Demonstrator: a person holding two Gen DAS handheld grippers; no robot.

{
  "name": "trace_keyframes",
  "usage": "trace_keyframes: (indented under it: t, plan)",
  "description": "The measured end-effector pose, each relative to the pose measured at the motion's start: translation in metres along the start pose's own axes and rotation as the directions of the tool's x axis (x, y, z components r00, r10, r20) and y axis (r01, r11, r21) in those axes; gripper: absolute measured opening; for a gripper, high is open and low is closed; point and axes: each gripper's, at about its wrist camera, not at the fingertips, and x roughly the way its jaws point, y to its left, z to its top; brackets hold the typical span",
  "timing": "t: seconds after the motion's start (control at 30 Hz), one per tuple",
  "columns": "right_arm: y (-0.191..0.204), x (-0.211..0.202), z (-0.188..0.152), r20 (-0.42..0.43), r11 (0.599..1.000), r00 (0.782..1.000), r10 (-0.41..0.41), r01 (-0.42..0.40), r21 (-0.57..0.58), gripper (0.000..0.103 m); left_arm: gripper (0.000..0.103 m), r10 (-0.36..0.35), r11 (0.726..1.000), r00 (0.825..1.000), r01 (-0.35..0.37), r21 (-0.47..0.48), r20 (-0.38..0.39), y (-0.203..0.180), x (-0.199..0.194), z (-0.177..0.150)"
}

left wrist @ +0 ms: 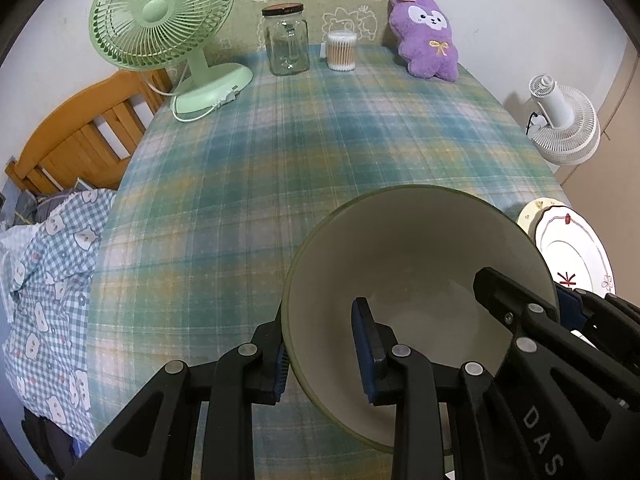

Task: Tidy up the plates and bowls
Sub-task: 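Carry the bowl with both grippers toward the plate stack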

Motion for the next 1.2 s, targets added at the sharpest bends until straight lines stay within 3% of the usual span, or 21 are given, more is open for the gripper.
trace_keyframes:
  t: [0.23, 0.37, 0.6, 0.7, 0.83, 1.03, 1.07, 1.13, 1.2]
  plan:
    - [0.003, -0.001, 0.002, -0.031, 1.000, 0.999, -0.024, 0.023, -0.019, 0.024, 0.031, -0.027, 1.000, 1.000, 0.027, -0.012, -0.015, 0.001, 0.002, 0.000]
    - [0.010, -0.007, 0.006, -0.002, 0.993, 0.995, -0.105, 0.104, -0.061, 0.024, 0.032, -0.026, 1.000, 1.000, 0.026, -0.014, -0.009, 0.002, 0.001, 0.001]
    - [0.009, -0.006, 0.008, -0.005, 0.990, 0.992, -0.125, 0.124, -0.072, 0.024, 0.032, -0.043, 0.999, 0.999, 0.043, -0.022, -0.022, 0.001, 0.004, 0.002]
    - [0.007, -0.003, 0.006, -0.010, 0.990, 0.991, -0.130, 0.130, -0.060, 0.025, 0.037, -0.025, 1.000, 1.000, 0.025, -0.002, -0.008, 0.000, 0.002, 0.002]
    - [0.006, 0.003, 0.006, -0.025, 0.988, 0.989, -0.145, 0.144, -0.056, 0.025, 0.052, -0.023, 0.999, 1.000, 0.023, 0.022, -0.002, -0.002, 0.002, 0.001]
    - [0.000, -0.003, 0.006, 0.009, 0.989, 0.990, -0.142, 0.143, -0.033, 0.025, 0.053, -0.031, 0.999, 0.999, 0.031, 0.014, 0.024, 0.000, -0.001, 0.002]
    - [-0.001, -0.004, 0.006, 0.016, 0.990, 0.991, -0.134, 0.135, -0.040, 0.024, 0.053, -0.026, 1.000, 0.999, 0.025, 0.014, 0.029, 0.001, -0.001, 0.003]
    - [-0.001, -0.003, 0.007, 0.011, 0.993, 0.994, -0.109, 0.109, -0.044, 0.012, 0.053, -0.021, 1.000, 0.999, 0.020, 0.019, 0.034, 0.000, -0.001, 0.004]
    - [0.002, -0.002, 0.008, 0.018, 0.992, 0.993, -0.114, 0.115, -0.058, 0.012, 0.053, -0.017, 0.999, 0.999, 0.016, 0.028, 0.033, 0.000, 0.000, 0.004]
